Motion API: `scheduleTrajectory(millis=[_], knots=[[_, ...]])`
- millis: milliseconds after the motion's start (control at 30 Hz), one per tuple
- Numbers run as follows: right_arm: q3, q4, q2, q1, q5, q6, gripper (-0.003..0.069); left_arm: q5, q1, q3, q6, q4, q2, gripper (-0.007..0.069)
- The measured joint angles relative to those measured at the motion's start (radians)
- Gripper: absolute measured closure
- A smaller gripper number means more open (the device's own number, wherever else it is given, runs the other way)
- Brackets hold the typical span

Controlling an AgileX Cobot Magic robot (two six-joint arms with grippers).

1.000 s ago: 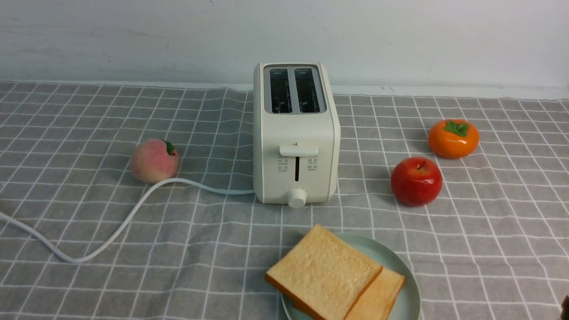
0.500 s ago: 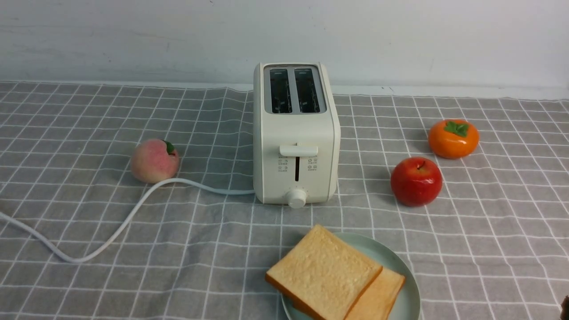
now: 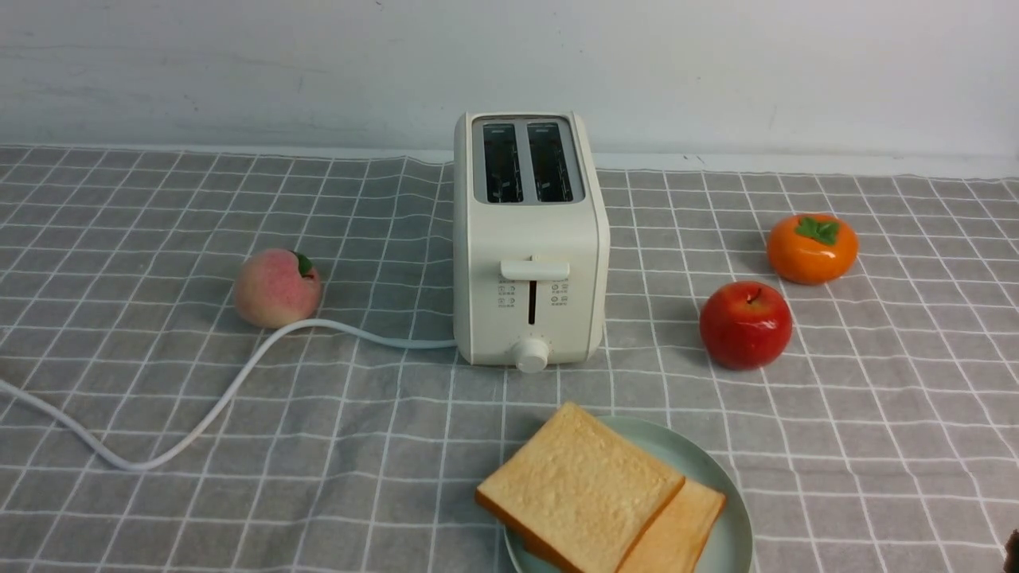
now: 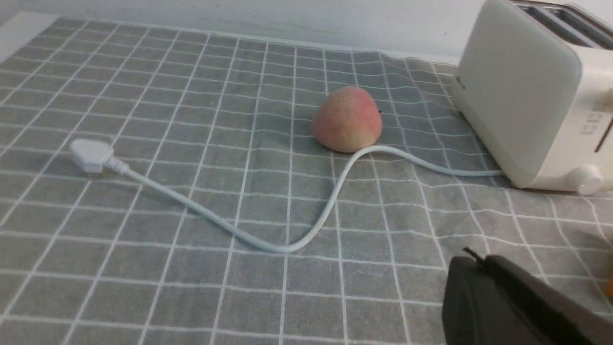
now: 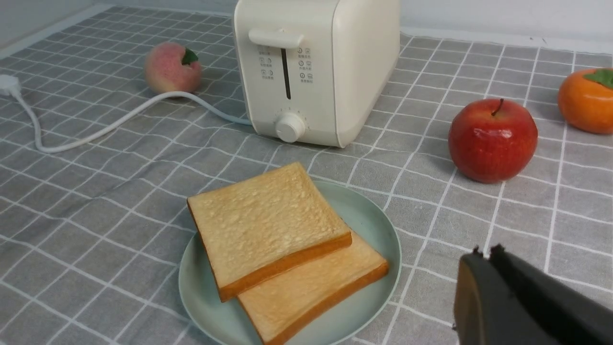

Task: Take toasted bread from bread machine on grey coffee table place on plate.

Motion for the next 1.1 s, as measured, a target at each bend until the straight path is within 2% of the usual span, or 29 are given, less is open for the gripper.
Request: scheduleTrajectory(millis=[133, 267, 433, 1100], knots=[[0.0, 0.0, 0.0, 0.0, 0.0, 0.0, 0.0634, -0.058, 0.0, 0.155, -0.112, 0.034, -0.003, 0.0638], [0.0, 0.0, 0.0, 0.0, 0.0, 0.0, 0.0628, -0.095, 0.0, 0.23, -0.141, 0.055, -0.003, 0.0638], [0.0, 0.0, 0.0, 0.0, 0.001, 0.0, 0.0626, -0.135, 0.0, 0.237, -0.146, 0.075, -0.003, 0.0638], [0.0, 0.0, 0.0, 0.0, 0.001, 0.0, 0.0604, -0.138, 0.0, 0.237, -0.146, 0.08, -0.003, 0.0638]])
